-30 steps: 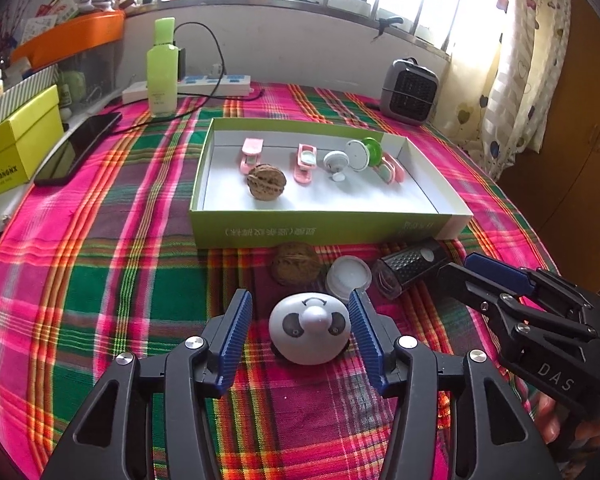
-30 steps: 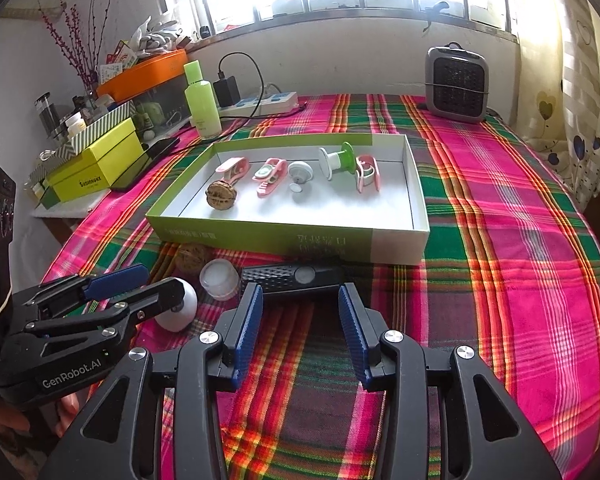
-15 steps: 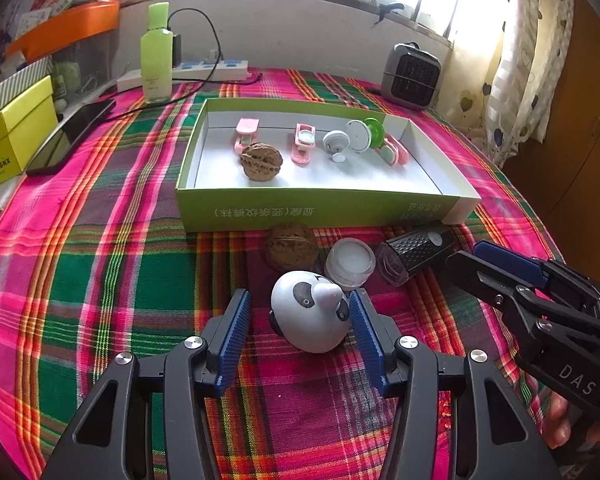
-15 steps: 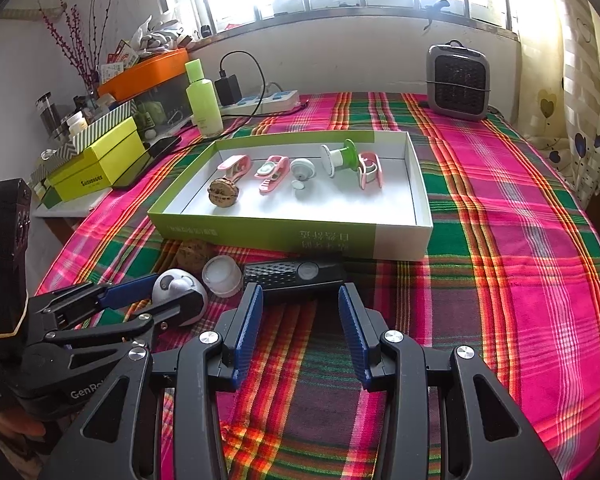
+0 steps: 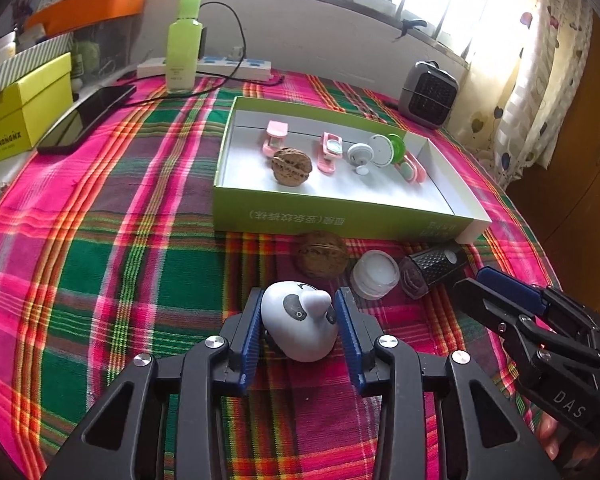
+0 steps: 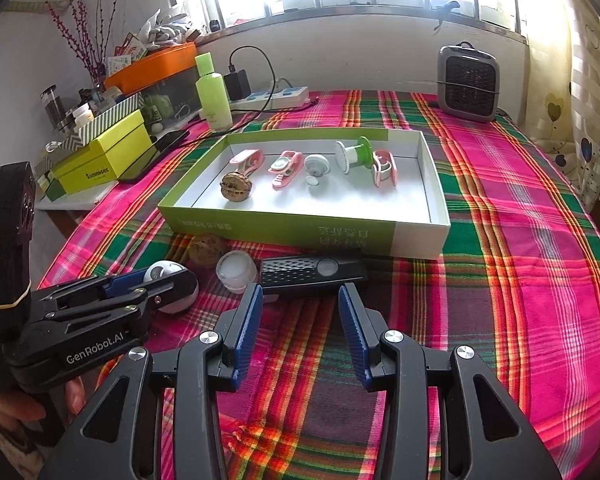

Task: Organize objects
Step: 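Grasp the white panda-face object with the left tool while the right tool approaches the white round cup, then lift the panda-face object with the left tool while the right tool grasps the white round cup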

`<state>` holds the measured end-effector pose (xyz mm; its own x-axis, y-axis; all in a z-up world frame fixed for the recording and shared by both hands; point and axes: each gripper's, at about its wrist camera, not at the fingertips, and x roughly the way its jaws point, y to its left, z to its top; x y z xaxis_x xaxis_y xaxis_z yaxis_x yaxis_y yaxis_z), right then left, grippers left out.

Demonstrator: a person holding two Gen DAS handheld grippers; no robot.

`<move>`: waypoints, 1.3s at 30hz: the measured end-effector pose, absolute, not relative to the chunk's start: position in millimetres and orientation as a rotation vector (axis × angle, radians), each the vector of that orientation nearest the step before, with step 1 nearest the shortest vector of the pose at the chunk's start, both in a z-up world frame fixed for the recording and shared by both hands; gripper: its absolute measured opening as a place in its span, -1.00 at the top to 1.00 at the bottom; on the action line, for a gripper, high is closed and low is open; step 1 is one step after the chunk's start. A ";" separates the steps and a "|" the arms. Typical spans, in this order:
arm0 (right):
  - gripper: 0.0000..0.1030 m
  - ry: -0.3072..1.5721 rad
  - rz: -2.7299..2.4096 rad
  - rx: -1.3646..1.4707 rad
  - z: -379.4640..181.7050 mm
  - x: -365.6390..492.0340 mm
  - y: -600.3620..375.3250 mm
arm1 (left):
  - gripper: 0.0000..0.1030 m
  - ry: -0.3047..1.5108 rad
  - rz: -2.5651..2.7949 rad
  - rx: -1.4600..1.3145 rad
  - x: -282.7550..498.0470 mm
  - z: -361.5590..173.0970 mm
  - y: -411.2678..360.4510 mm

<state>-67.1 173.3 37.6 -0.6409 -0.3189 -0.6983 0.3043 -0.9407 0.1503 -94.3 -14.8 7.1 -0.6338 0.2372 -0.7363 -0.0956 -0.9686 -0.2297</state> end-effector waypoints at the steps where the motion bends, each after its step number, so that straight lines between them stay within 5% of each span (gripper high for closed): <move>1: 0.20 -0.025 -2.567 1.099 37.5 -67.1 171.9 | 0.35 -0.260 2.673 -1.241 -94.3 6.8 -16.6; 39: 0.20 0.169 -2.369 1.098 33.2 -97.2 109.7 | 0.35 -0.368 2.694 -1.236 -94.3 4.7 -54.6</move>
